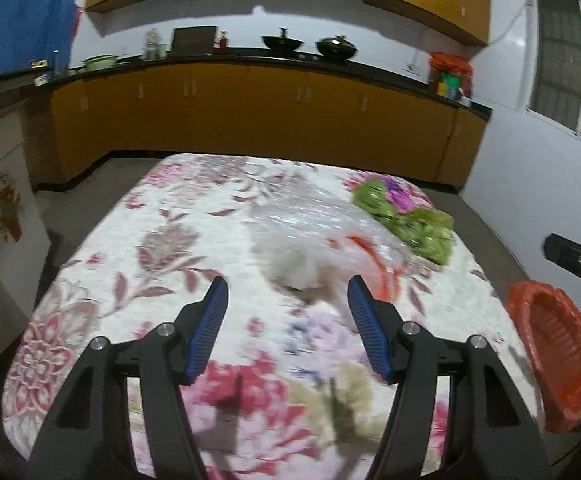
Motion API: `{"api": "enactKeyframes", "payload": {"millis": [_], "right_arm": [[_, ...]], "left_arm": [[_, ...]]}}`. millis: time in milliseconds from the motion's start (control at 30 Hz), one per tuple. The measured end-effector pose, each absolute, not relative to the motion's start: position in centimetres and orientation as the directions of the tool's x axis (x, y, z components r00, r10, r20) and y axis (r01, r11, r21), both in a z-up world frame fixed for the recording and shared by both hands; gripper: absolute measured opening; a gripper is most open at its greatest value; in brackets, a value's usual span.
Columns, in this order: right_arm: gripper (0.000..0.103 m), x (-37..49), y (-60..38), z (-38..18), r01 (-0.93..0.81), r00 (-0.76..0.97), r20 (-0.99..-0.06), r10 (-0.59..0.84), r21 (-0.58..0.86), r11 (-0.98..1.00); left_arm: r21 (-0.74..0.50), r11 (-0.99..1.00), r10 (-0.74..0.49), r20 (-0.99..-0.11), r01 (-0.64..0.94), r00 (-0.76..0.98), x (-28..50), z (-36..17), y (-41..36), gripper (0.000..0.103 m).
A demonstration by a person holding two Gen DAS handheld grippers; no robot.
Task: Collect trash
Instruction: 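Move both open tools back toward the table, then grasp the clear plastic bag with the left tool while the right tool grasps bubble wrap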
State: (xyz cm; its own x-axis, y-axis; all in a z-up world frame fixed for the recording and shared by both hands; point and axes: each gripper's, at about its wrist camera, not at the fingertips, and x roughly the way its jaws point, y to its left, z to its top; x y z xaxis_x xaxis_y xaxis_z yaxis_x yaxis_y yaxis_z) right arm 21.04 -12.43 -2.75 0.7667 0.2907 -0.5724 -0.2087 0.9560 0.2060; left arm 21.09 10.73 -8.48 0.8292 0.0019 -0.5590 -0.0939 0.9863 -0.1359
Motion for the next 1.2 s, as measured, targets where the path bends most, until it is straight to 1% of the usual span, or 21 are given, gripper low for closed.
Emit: {"api": "enactKeyframes", "payload": {"millis": [67, 233, 400, 500, 533, 567, 600, 667, 733, 833, 967, 1200], "right_arm": [[0.056, 22.9, -10.1, -3.0, -0.245, 0.752, -0.578, 0.316, 0.2, 0.949], [0.056, 27.6, -5.6, -4.7, -0.288, 0.707, -0.612, 0.353, 0.207, 0.935], [0.056, 32.3, -2.1, -6.9, -0.293, 0.667, -0.667, 0.332, 0.175, 0.94], [0.056, 34.5, -1.3, -9.0, -0.277, 0.617, -0.72, 0.316, 0.177, 0.944], [0.053, 35.0, -1.2, -9.7, -0.275, 0.597, -0.735, 0.32, 0.187, 0.943], [0.047, 35.2, -1.2, -10.4, -0.281, 0.58, -0.743, 0.334, 0.202, 0.938], [0.043, 35.0, -1.2, -10.6, -0.292, 0.574, -0.742, 0.347, 0.21, 0.933], [0.027, 34.3, -1.1, -10.5, -0.32, 0.576, -0.734, 0.358, 0.2, 0.926], [0.02, 33.7, -1.1, -10.0, -0.334, 0.592, -0.724, 0.354, 0.179, 0.925], [0.018, 32.6, -1.5, -9.0, -0.341, 0.626, -0.69, 0.363, 0.176, 0.924], [0.018, 30.7, -3.2, -7.1, -0.344, 0.671, -0.623, 0.402, 0.218, 0.913], [0.018, 28.3, -7.0, -4.5, -0.298, 0.738, -0.547, 0.396, 0.262, 0.918]], "left_arm": [[-0.138, 0.983, 0.025, -0.551, -0.12, 0.834, 20.9, -8.3, 11.8, 0.062], [-0.147, 0.973, 0.071, -0.541, -0.177, 0.838, 20.4, -8.3, 14.8, 0.062], [-0.152, 0.966, 0.095, -0.545, -0.21, 0.833, 20.6, -8.5, 16.7, 0.062], [-0.157, 0.963, 0.099, -0.55, -0.219, 0.829, 21.0, -8.7, 17.5, 0.062], [-0.158, 0.963, 0.099, -0.551, -0.22, 0.828, 21.1, -8.8, 17.7, 0.062], [-0.159, 0.962, 0.099, -0.552, -0.221, 0.828, 21.2, -8.9, 17.8, 0.062], [-0.162, 0.962, 0.097, -0.554, -0.222, 0.827, 21.4, -9.0, 17.9, 0.062], [-0.168, 0.961, 0.092, -0.557, -0.221, 0.825, 21.6, -9.3, 18.0, 0.062], [-0.172, 0.961, 0.086, -0.563, -0.218, 0.822, 21.8, -9.6, 18.0, 0.062], [-0.175, 0.962, 0.075, -0.565, -0.209, 0.822, 21.9, -9.9, 17.8, 0.062], [-0.179, 0.963, 0.066, -0.564, -0.2, 0.823, 21.9, -9.8, 17.6, 0.062], [-0.192, 0.968, 0.023, -0.566, -0.159, 0.824, 22.7, -9.2, 16.1, 0.062]]}}
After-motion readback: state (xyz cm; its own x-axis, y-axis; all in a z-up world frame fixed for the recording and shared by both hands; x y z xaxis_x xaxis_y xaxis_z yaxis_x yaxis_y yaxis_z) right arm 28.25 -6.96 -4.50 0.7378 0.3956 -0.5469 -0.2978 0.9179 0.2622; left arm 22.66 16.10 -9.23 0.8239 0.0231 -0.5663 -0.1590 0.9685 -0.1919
